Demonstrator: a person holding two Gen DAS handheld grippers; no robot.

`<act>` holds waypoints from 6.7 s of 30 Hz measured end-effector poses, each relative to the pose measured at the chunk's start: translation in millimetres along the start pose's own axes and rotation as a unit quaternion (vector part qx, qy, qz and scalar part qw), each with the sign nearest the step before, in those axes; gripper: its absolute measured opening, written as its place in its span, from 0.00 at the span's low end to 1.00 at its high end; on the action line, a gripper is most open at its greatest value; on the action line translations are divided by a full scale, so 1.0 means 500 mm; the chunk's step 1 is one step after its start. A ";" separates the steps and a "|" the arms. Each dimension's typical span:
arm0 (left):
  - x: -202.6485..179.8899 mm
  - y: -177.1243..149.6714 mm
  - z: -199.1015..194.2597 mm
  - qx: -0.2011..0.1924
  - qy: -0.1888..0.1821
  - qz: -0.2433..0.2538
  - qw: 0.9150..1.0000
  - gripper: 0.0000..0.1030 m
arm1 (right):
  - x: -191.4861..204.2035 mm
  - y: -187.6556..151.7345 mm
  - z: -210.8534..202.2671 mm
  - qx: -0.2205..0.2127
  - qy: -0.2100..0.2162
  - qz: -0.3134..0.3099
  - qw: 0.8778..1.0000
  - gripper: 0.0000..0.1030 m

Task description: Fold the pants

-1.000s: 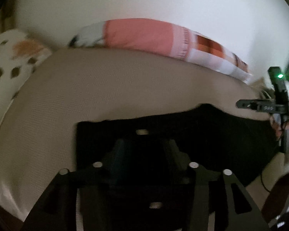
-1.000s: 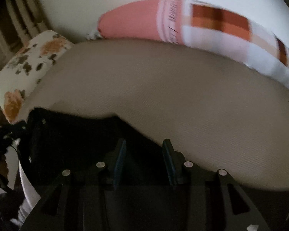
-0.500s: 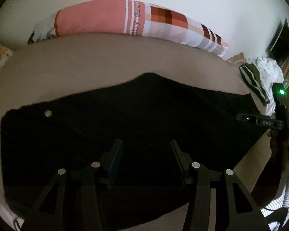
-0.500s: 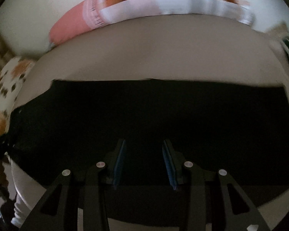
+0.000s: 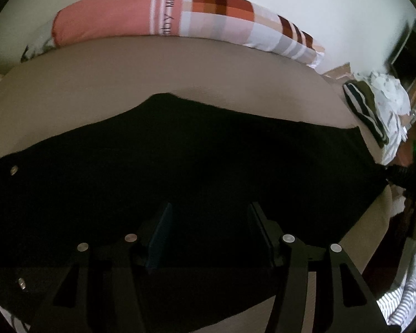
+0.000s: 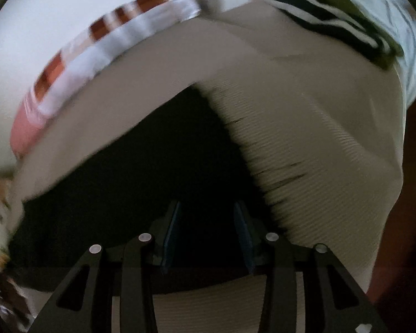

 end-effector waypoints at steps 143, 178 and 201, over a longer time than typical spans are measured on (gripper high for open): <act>0.044 0.129 0.138 0.034 -0.083 -0.012 0.996 0.18 | 0.579 -0.063 0.233 0.052 0.047 -0.198 0.978 0.31; 0.409 -0.057 -0.212 -0.066 0.141 -0.111 0.982 0.59 | 0.760 -0.357 0.185 0.135 0.136 -0.242 0.951 0.34; 0.631 -0.122 -0.111 0.088 -0.104 -0.215 0.967 0.60 | 0.927 -0.365 0.188 0.163 0.155 -0.278 0.934 0.42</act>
Point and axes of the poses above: each gripper's, at about its wrist camera, not at the fingertips, and z roughly the way its jaws point, x to its left, y to its top, the point moved 5 cm from there along z, roughly the way its jaws point, and after that the axes turned 5 degrees about y, right-handed, at the moved point
